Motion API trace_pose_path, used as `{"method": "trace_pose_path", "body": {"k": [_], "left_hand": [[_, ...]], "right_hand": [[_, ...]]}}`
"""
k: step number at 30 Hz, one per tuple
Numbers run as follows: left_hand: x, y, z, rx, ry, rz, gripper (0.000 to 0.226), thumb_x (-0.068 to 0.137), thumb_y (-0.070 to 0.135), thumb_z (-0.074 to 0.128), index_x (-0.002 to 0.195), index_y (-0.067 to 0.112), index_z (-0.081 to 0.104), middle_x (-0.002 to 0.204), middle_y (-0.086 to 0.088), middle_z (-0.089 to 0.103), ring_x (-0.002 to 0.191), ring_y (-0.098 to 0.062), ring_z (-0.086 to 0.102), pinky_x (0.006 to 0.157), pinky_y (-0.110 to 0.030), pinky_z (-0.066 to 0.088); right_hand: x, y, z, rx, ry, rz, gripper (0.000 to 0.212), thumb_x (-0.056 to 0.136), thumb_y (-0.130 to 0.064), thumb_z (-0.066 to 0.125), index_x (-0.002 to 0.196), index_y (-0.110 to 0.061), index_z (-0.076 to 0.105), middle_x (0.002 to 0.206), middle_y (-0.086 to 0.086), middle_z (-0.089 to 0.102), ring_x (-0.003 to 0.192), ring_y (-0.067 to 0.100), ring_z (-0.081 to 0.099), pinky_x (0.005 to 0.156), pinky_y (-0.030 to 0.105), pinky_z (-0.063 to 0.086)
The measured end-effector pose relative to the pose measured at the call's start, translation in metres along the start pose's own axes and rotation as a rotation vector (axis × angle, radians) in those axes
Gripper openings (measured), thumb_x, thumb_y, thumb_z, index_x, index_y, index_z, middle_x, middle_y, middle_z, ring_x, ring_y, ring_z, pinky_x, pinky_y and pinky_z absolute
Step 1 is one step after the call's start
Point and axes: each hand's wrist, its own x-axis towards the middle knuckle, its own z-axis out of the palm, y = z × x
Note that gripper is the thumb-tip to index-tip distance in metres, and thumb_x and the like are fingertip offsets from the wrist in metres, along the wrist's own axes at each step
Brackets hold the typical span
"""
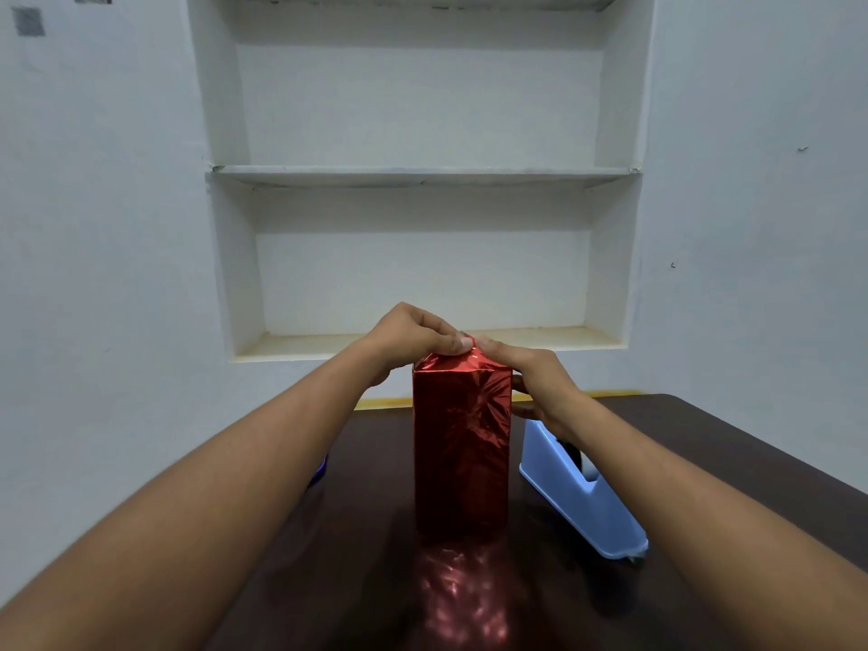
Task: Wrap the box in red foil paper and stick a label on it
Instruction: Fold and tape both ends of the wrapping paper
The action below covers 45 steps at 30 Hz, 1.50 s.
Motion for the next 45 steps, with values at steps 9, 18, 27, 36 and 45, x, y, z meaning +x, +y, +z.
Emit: {"method": "trace_pose_path", "body": {"k": [9, 18, 27, 36, 45], "left_hand": [[0.005, -0.012, 0.011, -0.121, 0.101, -0.100, 0.017, 0.075, 0.007, 0.089, 0.090, 0.003, 0.082, 0.085, 0.010, 0.067, 0.078, -0.013, 0.068, 0.062, -0.022, 0.053], [0.009, -0.033, 0.023, -0.325, 0.239, -0.116, 0.030, 0.077, 0.018, 0.091, 0.105, 0.017, 0.081, 0.108, -0.003, 0.078, 0.098, -0.016, 0.074, 0.086, -0.028, 0.058], [-0.016, -0.035, 0.035, -0.739, 0.296, -0.342, 0.017, 0.078, 0.004, 0.065, 0.095, 0.005, 0.067, 0.071, -0.005, 0.065, 0.046, -0.013, 0.060, 0.045, -0.019, 0.045], [-0.019, -0.024, 0.045, -0.864, 0.359, -0.353, 0.037, 0.074, 0.003, 0.062, 0.110, -0.002, 0.070, 0.081, -0.019, 0.069, 0.054, -0.028, 0.064, 0.049, -0.030, 0.053], [-0.025, -0.025, 0.052, -0.879, 0.412, -0.364, 0.034, 0.064, 0.009, 0.068, 0.097, 0.005, 0.076, 0.082, -0.017, 0.072, 0.065, -0.032, 0.066, 0.058, -0.035, 0.056]], "right_hand": [[0.004, 0.002, 0.007, 0.067, 0.051, 0.038, 0.039, 0.058, -0.053, 0.086, 0.094, -0.037, 0.083, 0.103, -0.007, 0.079, 0.112, 0.020, 0.068, 0.108, 0.054, 0.046], [0.010, -0.004, 0.017, 0.275, 0.161, 0.165, 0.027, 0.070, -0.008, 0.078, 0.097, -0.013, 0.082, 0.076, 0.004, 0.072, 0.065, 0.018, 0.065, 0.075, 0.039, 0.057], [0.018, -0.006, 0.028, 0.342, 0.230, 0.201, 0.041, 0.056, -0.010, 0.077, 0.096, -0.010, 0.081, 0.097, 0.015, 0.076, 0.077, 0.025, 0.073, 0.071, 0.043, 0.065], [0.006, -0.024, 0.017, 0.092, 0.116, 0.180, 0.036, 0.085, -0.010, 0.069, 0.118, -0.024, 0.073, 0.109, -0.002, 0.070, 0.078, 0.007, 0.059, 0.057, 0.024, 0.036], [0.025, -0.012, 0.027, 0.183, 0.194, 0.148, 0.063, 0.076, -0.008, 0.069, 0.136, -0.027, 0.065, 0.122, 0.004, 0.069, 0.098, 0.017, 0.067, 0.072, 0.031, 0.059]]}}
